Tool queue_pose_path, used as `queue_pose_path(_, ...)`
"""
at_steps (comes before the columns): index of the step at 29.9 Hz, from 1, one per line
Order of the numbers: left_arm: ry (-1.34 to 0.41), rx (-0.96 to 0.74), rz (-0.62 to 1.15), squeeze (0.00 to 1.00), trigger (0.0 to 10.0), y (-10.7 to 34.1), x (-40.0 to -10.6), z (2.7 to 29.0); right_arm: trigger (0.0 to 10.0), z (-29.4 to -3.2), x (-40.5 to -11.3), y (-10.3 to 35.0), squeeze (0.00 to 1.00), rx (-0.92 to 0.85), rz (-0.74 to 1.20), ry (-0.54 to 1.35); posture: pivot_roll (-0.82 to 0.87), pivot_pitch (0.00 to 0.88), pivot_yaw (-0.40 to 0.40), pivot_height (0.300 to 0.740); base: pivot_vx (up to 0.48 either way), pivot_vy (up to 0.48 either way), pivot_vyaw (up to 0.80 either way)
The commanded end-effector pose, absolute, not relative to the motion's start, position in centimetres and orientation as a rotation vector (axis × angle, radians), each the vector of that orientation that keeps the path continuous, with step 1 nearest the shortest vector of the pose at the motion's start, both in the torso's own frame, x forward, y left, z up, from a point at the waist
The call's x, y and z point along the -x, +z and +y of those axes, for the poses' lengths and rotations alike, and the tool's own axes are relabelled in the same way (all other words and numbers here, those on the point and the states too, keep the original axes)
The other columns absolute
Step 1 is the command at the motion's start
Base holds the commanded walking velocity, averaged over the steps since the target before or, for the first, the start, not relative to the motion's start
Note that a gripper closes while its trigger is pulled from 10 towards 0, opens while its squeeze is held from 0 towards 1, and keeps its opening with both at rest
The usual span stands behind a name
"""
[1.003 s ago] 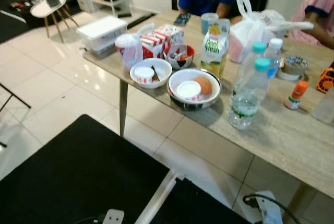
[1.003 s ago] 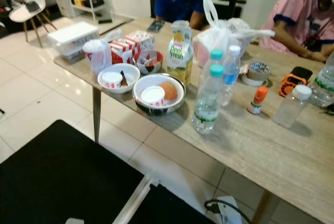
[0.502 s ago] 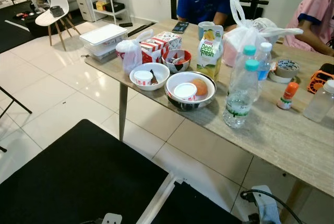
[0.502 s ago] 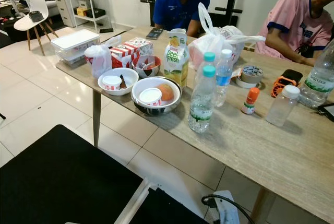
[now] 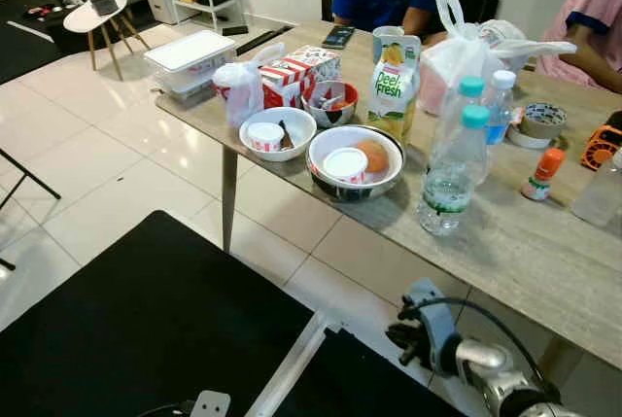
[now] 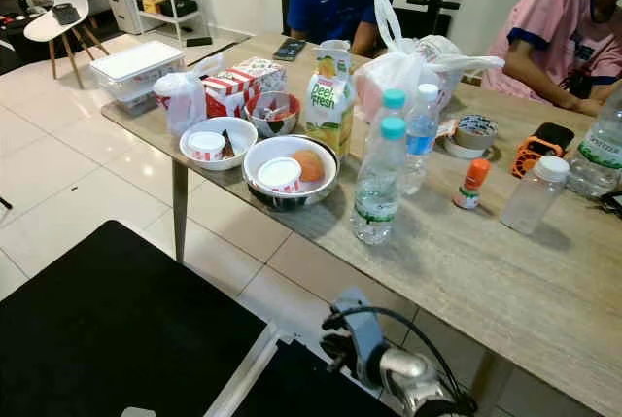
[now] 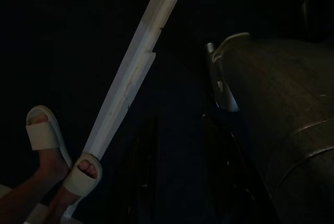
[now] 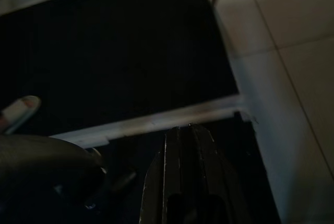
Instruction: Restocking fridge
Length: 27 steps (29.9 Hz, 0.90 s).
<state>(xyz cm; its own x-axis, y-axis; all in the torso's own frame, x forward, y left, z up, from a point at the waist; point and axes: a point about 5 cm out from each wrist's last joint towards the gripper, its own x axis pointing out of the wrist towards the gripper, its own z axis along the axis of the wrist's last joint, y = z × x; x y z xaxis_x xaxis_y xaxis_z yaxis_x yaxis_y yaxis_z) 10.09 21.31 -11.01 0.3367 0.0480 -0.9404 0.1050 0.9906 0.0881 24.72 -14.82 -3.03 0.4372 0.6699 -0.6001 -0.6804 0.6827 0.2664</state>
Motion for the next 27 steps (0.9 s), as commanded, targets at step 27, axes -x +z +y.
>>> queue_pose_path(27, -0.056, -0.116, 1.246, 0.00, 10.0, -11.2, -9.7, 20.7, 10.0, -14.0, -31.9, 14.6, 1.00, -0.424, -0.202, 1.360, 0.00, 0.000, 0.013, 0.740, 0.000, 0.000, 0.00)
